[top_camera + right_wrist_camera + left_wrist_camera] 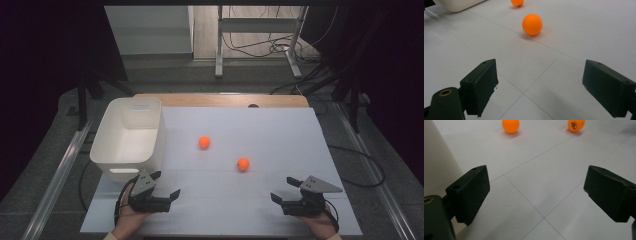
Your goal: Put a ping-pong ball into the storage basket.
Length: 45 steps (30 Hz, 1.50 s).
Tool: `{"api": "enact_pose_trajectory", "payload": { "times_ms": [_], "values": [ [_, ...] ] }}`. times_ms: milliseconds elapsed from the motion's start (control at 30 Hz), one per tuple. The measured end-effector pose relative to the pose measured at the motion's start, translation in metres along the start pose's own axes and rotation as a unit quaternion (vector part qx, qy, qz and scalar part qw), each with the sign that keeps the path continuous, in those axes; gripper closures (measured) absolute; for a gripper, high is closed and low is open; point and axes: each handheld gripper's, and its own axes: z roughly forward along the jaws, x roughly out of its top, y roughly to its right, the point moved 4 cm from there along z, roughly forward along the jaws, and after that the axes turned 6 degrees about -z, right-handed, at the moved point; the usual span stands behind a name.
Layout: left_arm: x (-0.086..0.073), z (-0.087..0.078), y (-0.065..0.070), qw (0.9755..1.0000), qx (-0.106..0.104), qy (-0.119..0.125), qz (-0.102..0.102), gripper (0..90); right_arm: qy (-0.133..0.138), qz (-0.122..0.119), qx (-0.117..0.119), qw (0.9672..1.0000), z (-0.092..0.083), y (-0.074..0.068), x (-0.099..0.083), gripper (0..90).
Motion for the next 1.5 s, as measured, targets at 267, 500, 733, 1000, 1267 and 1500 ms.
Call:
{"api": "enact_pose_trajectory", "payload": {
  "times_ms": [267,500,733,1000,1267,1500],
  "values": [
    [0.0,0.001,0.001,1.0,-0.001,-0.003,-0.002,7.4,0.003,-0.001,0.001,1.0,-0.002,-0.001,0.0,13.4],
    [0.0,0.001,0.001,1.0,-0.002,-0.004,-0.002,7.4,0.008,0.011,0.005,0.9999,-0.002,-0.001,0.001,13.4],
    [0.001,0.0,0.005,1.0,-0.005,-0.003,-0.002,7.4,0.006,0.016,0.0,0.9999,-0.002,0.001,0.001,13.4],
    [0.007,-0.002,0.013,0.9999,-0.01,0.004,0.004,7.7,0.007,0.016,0.004,0.9998,-0.003,0.0,0.001,13.4],
    [0.012,-0.003,0.017,0.9999,-0.009,0.004,0.009,7.7,0.008,0.015,0.007,0.9998,-0.003,0.0,0.001,13.5],
    [0.019,-0.001,0.018,0.9999,-0.01,-0.001,0.013,7.6,0.009,0.015,0.007,0.9998,-0.001,0.0,0.002,13.6]
  ]
}}
